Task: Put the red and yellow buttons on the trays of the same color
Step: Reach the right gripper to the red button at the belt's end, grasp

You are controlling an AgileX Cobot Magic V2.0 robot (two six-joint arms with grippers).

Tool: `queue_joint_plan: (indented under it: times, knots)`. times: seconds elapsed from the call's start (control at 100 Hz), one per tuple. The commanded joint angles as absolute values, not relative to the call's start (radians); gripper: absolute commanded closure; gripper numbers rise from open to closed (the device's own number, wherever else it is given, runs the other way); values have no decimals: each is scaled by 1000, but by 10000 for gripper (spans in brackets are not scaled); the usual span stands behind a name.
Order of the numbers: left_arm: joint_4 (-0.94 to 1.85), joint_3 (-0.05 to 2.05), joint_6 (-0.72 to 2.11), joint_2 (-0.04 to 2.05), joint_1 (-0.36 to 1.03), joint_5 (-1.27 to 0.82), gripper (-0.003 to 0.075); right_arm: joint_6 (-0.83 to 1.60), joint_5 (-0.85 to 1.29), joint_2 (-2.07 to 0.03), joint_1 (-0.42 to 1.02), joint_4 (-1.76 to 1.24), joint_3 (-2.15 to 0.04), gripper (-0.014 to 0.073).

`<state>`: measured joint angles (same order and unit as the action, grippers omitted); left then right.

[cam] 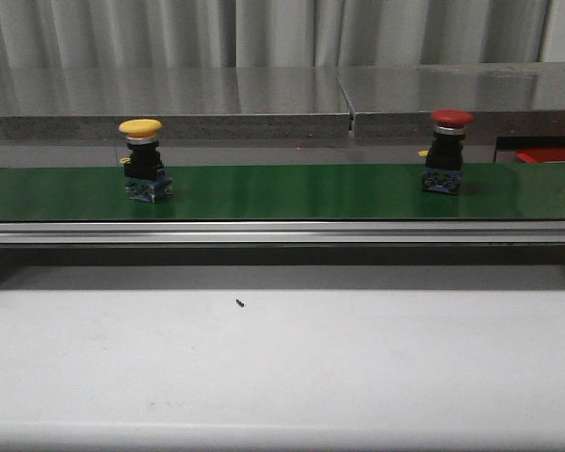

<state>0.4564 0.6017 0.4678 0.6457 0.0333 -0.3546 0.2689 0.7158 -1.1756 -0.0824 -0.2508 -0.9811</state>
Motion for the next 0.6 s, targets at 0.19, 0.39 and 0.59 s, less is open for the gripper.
queue_joint_plan:
  times: [0.19,0.39,0.59]
  knots:
    - [477,628,470,646,41,-287,739,292,676,-1466,-8,-271,-1231,-41]
    - [477,628,470,646,41,-287,739,292,711,-1621,18,-272,-1372,-41]
    - [477,628,470,646,41,-287,739,292,711,-1736,16,-271,-1487,-41]
